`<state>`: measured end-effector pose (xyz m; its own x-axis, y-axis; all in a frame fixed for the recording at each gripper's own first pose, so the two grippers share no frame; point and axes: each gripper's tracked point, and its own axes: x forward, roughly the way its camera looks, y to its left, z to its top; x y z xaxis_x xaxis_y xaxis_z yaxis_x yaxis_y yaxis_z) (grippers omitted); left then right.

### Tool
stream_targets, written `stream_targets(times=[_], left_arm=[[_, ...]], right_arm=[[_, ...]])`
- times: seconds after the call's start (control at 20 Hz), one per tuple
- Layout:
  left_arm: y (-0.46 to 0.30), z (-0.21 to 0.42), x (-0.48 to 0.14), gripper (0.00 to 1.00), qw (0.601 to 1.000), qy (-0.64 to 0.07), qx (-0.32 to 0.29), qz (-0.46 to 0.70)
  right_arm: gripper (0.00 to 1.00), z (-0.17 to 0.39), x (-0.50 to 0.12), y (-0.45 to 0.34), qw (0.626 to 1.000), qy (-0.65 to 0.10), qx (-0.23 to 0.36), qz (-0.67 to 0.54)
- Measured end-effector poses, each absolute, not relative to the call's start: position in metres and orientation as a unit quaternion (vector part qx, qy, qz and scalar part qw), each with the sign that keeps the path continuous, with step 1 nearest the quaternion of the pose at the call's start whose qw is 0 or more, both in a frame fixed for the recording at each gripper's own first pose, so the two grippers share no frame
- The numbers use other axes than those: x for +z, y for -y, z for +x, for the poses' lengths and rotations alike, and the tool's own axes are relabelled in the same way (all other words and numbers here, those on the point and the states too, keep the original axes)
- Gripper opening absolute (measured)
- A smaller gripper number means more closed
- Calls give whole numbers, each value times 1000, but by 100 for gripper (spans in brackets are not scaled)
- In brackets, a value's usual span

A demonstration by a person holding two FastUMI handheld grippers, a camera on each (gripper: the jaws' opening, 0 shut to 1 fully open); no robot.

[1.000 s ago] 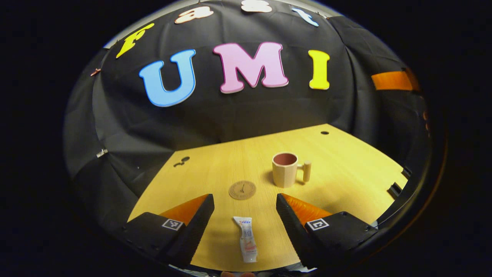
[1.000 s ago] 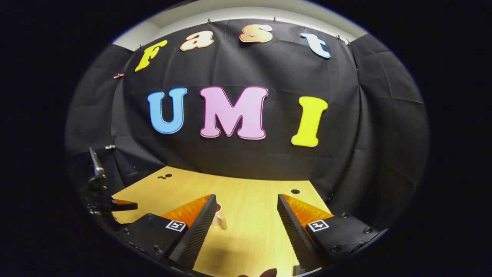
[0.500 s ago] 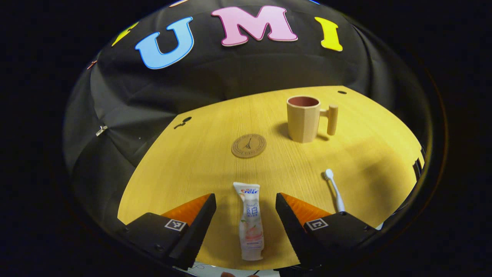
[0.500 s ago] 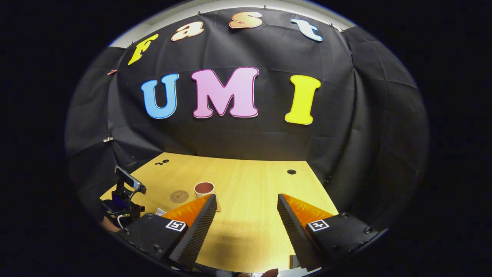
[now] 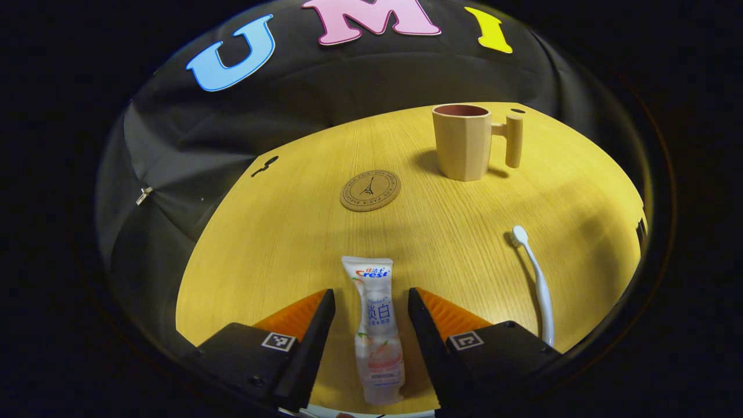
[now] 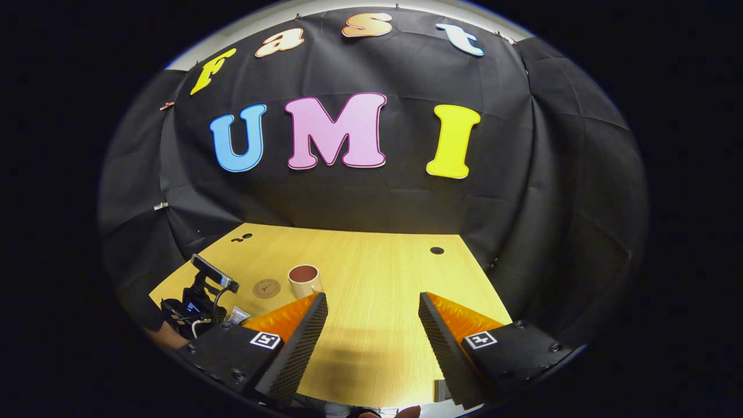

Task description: Put the toothbrush and toothpaste on the desktop into the cup, then pick up the cup and place it on the coaster on the desktop.

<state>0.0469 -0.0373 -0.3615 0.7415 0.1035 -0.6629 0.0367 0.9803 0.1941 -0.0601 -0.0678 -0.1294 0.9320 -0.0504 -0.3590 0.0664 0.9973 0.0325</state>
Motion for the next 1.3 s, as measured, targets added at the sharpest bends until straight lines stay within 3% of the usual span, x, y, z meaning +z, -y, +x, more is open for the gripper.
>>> stream_targets(times=[0.2, 0.25, 0.35, 0.8, 0.95, 1.0, 1.3], left_arm=[[45, 48, -365, 64, 928, -365, 3, 79], [44, 47, -366, 50, 926, -369, 3, 79], [43, 48, -366, 38, 926, -371, 1, 76], [40, 48, -364, 29, 921, -387, -50, 17], [42, 46, -361, 19, 913, -400, -79, -11], [42, 42, -358, 23, 911, -402, -86, -25], [33, 28, -311, 21, 914, -372, -143, -79]], right_arm=[[97, -57, -134, 65, 982, -187, -29, 27], [97, -57, -136, 64, 981, -190, -29, 28], [98, -57, -142, 58, 979, -200, -26, 31], [98, -61, -163, 20, 969, -244, -7, 43], [98, -62, -169, 2, 966, -255, -5, 45], [98, -62, -172, -5, 964, -261, -4, 46], [98, -68, -196, -52, 952, -301, 4, 46]])
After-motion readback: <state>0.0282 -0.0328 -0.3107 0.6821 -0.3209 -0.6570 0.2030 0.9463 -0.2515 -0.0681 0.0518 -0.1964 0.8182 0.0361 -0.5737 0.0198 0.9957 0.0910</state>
